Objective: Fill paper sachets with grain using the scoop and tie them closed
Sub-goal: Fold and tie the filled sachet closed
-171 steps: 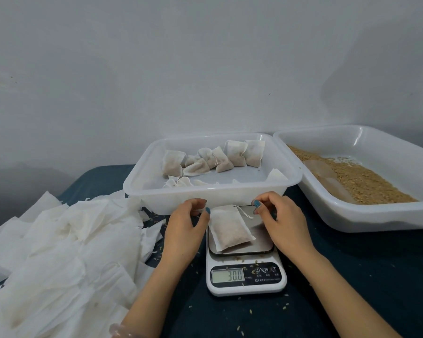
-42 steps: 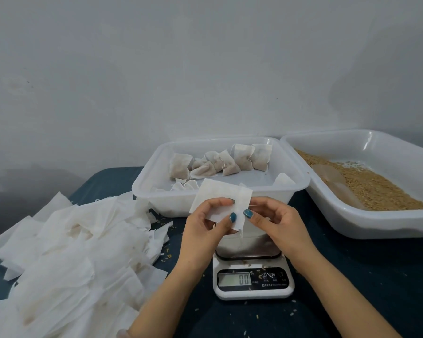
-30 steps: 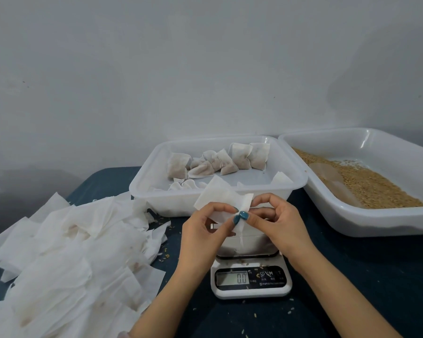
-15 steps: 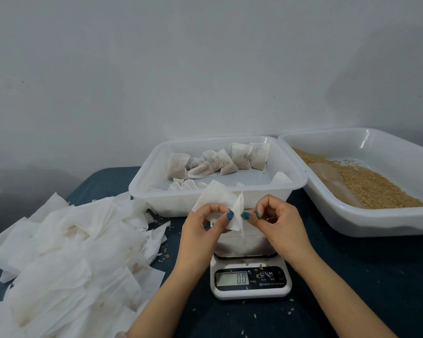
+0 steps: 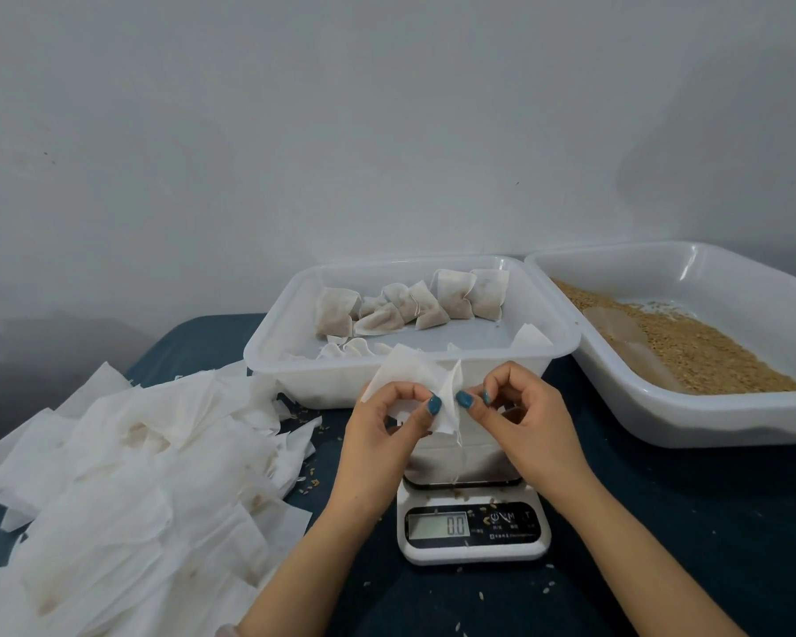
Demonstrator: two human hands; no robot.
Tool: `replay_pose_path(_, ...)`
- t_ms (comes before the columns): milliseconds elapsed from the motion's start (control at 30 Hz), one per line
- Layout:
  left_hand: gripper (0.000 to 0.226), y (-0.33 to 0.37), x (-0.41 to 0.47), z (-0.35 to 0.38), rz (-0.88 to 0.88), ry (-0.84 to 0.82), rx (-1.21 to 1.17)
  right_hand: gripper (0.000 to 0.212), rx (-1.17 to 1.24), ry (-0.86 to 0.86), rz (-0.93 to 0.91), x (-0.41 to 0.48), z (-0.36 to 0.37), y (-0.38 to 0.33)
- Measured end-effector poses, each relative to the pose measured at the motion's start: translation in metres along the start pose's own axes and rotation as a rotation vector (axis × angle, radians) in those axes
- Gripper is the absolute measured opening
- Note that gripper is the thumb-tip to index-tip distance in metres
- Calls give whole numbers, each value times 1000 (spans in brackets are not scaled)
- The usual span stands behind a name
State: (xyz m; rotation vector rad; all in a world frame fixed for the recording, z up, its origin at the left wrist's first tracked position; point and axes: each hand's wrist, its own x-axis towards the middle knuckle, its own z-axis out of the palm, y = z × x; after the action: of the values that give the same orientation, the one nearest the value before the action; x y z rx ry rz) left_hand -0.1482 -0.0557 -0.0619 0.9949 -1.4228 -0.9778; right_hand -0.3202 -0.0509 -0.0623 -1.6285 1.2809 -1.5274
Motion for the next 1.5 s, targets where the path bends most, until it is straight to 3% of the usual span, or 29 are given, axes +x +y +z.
replay_pose_path(200,13,3,-1,-2,52,65,121,24,-52,-19,-50,-1,0,2)
replay_pose_path(400,6,5,-6,-2,221,188,338,43,-281,-25,-204,-5,3,1)
replay_pose_path(500,15,3,-7,0,328,231,500,32,-418,-29,-251,-7,4,2)
replay_pose_path(633,16,3,-10,3,413,245,577,19,-542,-33,-287,-10,4,-1)
replay_pose_path(800,5,5,-9,0,496,171,639,30,-569,-103,-413,-13,0,-5)
replay_pose_path(1033,18,1,-10,0,387,47,603,23,-607,-34,-575,-12,5,-5)
replay_pose_path(1167,12,-1,-12,-1,346,28,630,22,-566,-28,-640,-12,6,-3)
replay_pose_path(1500,32,3,-13,-3,366,24,775,22,-573,80,-660,-11,4,-4)
